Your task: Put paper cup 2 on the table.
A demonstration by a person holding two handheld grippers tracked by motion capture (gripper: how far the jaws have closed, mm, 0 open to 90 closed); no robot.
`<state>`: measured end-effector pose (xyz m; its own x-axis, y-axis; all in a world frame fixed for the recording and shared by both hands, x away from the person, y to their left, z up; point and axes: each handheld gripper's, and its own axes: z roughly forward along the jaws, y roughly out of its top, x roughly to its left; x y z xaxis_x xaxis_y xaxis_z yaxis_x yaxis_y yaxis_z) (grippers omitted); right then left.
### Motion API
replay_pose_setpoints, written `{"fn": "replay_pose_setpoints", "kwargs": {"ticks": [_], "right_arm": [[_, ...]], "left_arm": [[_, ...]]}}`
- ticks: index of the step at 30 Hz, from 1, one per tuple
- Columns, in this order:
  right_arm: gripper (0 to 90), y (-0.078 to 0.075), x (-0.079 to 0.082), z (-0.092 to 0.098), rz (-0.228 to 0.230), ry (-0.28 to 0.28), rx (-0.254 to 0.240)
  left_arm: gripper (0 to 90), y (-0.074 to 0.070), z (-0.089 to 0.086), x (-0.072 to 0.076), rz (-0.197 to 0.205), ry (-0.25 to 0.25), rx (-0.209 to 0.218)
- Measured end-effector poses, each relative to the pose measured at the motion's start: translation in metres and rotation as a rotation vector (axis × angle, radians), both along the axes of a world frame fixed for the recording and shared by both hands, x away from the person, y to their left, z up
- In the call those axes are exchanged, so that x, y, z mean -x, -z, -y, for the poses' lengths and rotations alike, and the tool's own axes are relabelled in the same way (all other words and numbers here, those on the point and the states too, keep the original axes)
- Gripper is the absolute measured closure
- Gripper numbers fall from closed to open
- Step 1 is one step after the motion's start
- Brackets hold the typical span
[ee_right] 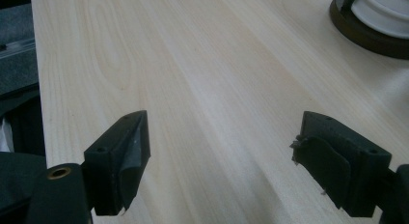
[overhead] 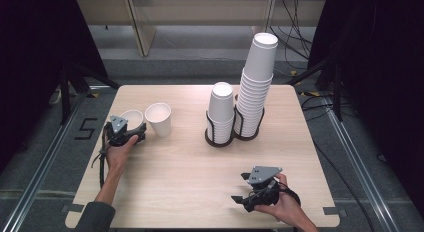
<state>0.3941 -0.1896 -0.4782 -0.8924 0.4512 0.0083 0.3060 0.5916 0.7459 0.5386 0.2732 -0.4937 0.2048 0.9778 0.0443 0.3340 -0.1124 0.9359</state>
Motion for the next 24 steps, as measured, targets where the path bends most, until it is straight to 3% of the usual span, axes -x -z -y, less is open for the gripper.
{"fn": "replay_pose_setpoints", "kwargs": {"ticks": [6,9,13,16,18,20,24], "right_arm": [[20.7,0.0,0.0,0.0,-0.006,-0.001,0.002],[20.8,0.0,-0.001,0.001,0.008,-0.007,0.005],[20.8,0.001,0.0,0.001,-0.01,-0.007,0.008],[20.7,0.001,-0.001,0.001,0.001,-0.018,0.011],[20.8,0.001,0.0,0.001,-0.012,-0.015,0.011],[20.7,0.001,0.0,0.0,-0.01,-0.012,0.013],[20.8,0.001,0.001,0.0,-0.011,-0.012,0.016]], "left_arm": [[12.8,0.003,-0.001,0.001,-0.029,0.018,0.005],[13.5,0.005,-0.002,0.002,-0.059,0.048,-0.024],[13.7,0.005,-0.007,0.006,-0.056,0.056,-0.003],[14.1,0.006,-0.007,0.009,-0.068,0.065,-0.012],[14.2,0.007,-0.009,0.01,-0.098,0.075,-0.002],[14.6,0.008,-0.009,0.011,-0.119,0.076,-0.027],[14.5,0.009,-0.01,0.014,-0.126,0.072,-0.024]]}}
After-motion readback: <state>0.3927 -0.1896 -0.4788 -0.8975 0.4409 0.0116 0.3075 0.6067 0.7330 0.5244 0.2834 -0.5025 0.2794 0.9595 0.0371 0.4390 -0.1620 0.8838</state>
